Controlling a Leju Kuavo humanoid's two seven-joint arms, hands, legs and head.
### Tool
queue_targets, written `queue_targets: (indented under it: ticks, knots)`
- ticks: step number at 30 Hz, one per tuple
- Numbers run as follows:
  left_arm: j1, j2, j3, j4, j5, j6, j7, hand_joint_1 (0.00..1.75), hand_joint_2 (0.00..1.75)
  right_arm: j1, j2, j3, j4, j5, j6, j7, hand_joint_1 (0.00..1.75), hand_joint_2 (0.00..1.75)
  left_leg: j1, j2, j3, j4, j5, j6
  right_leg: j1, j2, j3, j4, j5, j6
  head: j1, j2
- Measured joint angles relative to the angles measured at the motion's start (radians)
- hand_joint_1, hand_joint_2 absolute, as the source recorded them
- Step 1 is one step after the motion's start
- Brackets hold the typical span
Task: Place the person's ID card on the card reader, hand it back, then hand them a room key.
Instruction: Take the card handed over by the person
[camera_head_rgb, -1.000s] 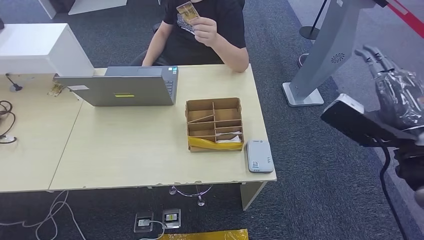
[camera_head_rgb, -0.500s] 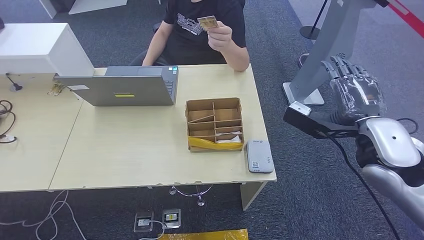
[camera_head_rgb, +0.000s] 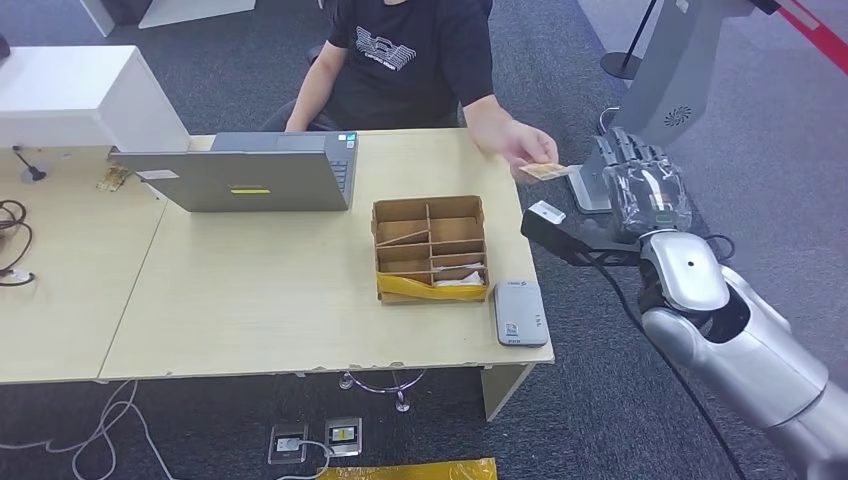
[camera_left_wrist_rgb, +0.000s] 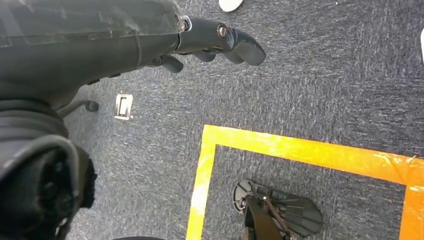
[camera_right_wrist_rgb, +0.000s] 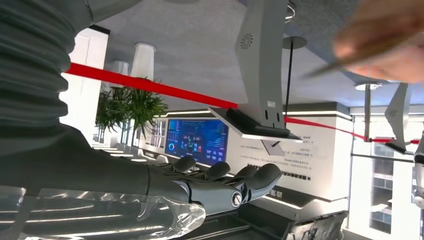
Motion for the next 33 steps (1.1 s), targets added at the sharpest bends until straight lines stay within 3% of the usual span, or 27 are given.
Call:
queue_targets:
  ticks: [9, 10, 13, 14, 33]
  knots:
    - [0.000, 0.000, 0.000, 0.000, 0.007, 0.005, 0.010, 0.00, 0.00, -0.029, 0.084, 0.047, 0.100, 0.011, -0.042, -0.003, 0.00, 1.75, 0.000, 0.000, 0.000, 0.000, 0.000, 0.000, 0.000, 0.001, 0.000, 0.000, 0.000, 0.000, 0.000, 0.000]
    - [0.000, 0.000, 0.000, 0.000, 0.010, 0.005, 0.009, 0.00, 0.00, -0.029, 0.091, 0.049, 0.107, 0.013, -0.042, -0.004, 0.33, 1.75, 0.000, 0.000, 0.000, 0.000, 0.000, 0.000, 0.000, 0.001, 0.000, 0.000, 0.000, 0.000, 0.000, 0.000]
    - [0.000, 0.000, 0.000, 0.000, 0.013, 0.005, 0.007, 0.00, 0.00, -0.028, 0.108, 0.055, 0.125, 0.034, -0.050, -0.005, 1.62, 1.75, 0.000, 0.001, 0.000, 0.000, 0.000, 0.000, 0.000, 0.001, 0.000, 0.000, 0.000, 0.000, 0.000, 0.000]
    - [0.000, 0.000, 0.000, 0.000, 0.013, 0.006, 0.007, 0.00, 0.00, -0.027, 0.113, 0.057, 0.131, 0.043, -0.054, -0.005, 1.73, 1.75, 0.000, 0.001, 0.000, 0.000, 0.000, 0.000, 0.000, 0.001, 0.000, 0.000, 0.000, 0.000, 0.000, 0.000]
    - [0.002, 0.008, 0.000, 0.000, 0.000, 0.014, 0.023, 0.00, 0.00, 0.089, 0.153, 0.012, 0.157, 0.159, -0.075, -0.037, 1.75, 1.75, 0.000, 0.001, 0.001, 0.000, 0.000, 0.000, 0.000, 0.001, 0.000, 0.000, 0.000, 0.000, 0.000, 0.000]
